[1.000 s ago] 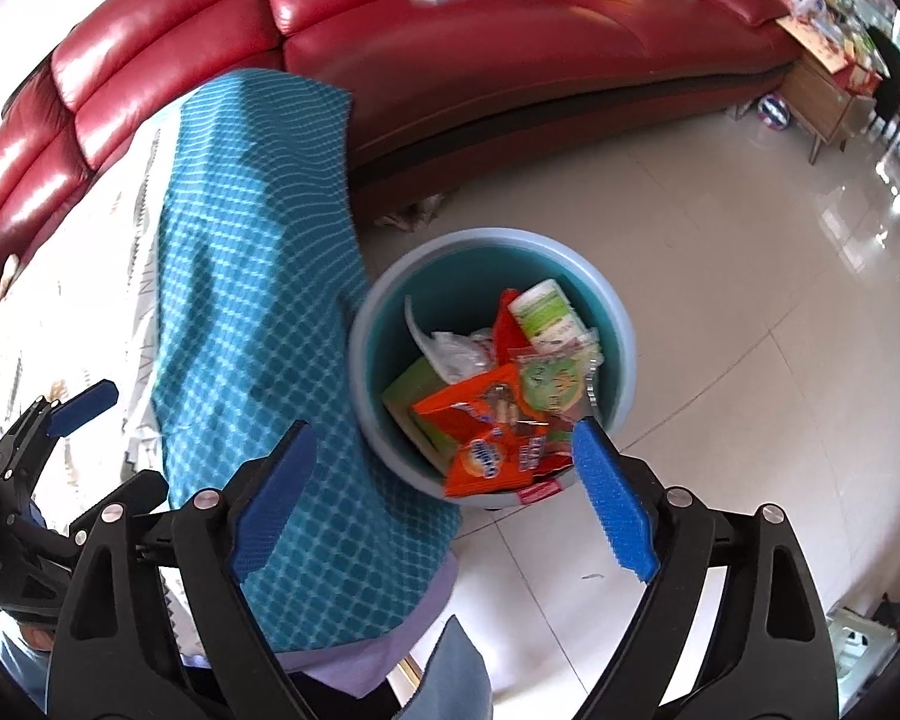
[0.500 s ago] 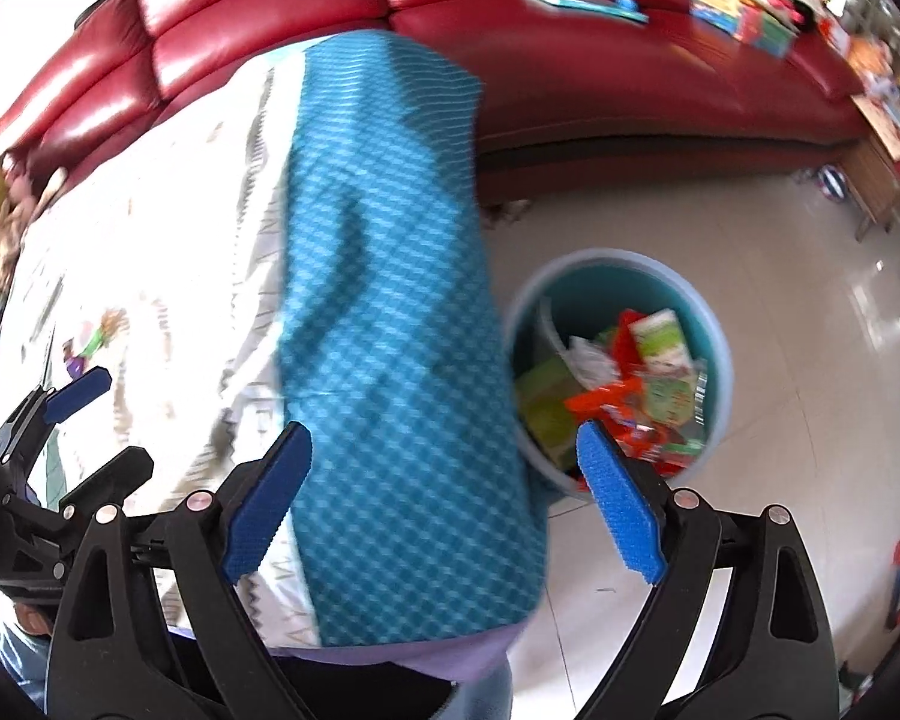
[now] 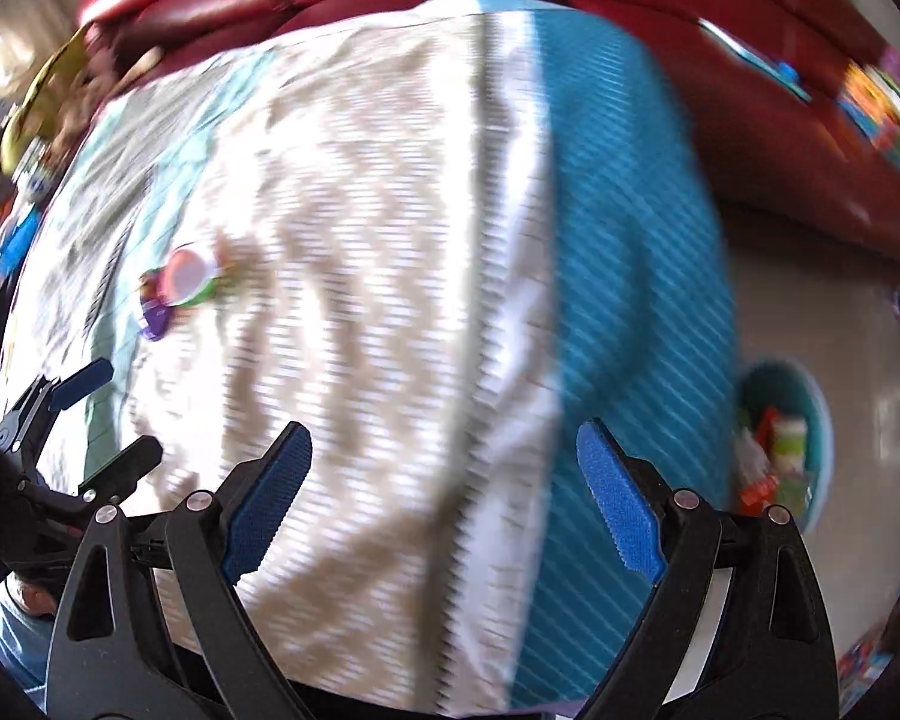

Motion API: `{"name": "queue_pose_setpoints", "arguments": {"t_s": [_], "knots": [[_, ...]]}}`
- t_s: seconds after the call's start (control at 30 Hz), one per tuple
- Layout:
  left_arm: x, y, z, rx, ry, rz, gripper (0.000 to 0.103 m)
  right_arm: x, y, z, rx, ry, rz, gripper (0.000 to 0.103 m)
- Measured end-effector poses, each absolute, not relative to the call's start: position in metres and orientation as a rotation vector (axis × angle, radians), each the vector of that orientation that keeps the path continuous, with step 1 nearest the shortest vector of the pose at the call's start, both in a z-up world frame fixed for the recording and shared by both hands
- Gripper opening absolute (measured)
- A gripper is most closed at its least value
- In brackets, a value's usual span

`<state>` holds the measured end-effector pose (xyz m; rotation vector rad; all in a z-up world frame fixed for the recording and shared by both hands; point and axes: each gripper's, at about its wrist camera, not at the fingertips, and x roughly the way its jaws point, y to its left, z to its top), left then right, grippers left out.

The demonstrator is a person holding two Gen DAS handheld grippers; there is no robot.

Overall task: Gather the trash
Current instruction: 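Move both tools back over the bed toward the toy egg, then grasp the clear pink-rimmed egg shell with the right tool while the left tool grasps the purple egg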

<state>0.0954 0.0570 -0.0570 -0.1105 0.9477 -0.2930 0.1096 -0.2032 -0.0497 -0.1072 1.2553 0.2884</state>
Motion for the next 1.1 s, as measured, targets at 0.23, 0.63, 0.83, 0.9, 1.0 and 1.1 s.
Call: {"name": "queue_pose_setpoints", "arguments": {"t_s": [0.23, 0.63, 0.83, 0.9, 1.0, 1.1], "knots": [[0.096, 0.124, -0.072, -0.145, 0.970, -0.198, 0.099, 0.124, -0.121, -0.061, -0.220, 1.283, 0.411, 0.086], [0.106, 0.183, -0.088, -0.201, 0.986, -0.152, 0.099, 0.155, -0.032, -0.089, -0.236, 1.361, 0.507, 0.086], [0.110, 0.197, -0.093, -0.211, 0.983, -0.166, 0.099, 0.161, -0.003, -0.099, -0.291, 1.364, 0.532, 0.085], [0.111, 0.200, -0.095, -0.224, 0.986, -0.168, 0.099, 0.164, 0.004, -0.103, -0.302, 1.365, 0.533, 0.080], [0.111, 0.200, -0.096, -0.228, 0.984, -0.170, 0.099, 0.169, 0.008, -0.110, -0.317, 1.375, 0.529, 0.073], [0.112, 0.198, -0.096, -0.226, 0.985, -0.177, 0.099, 0.172, 0.010, -0.117, -0.311, 1.386, 0.532, 0.058]]}}
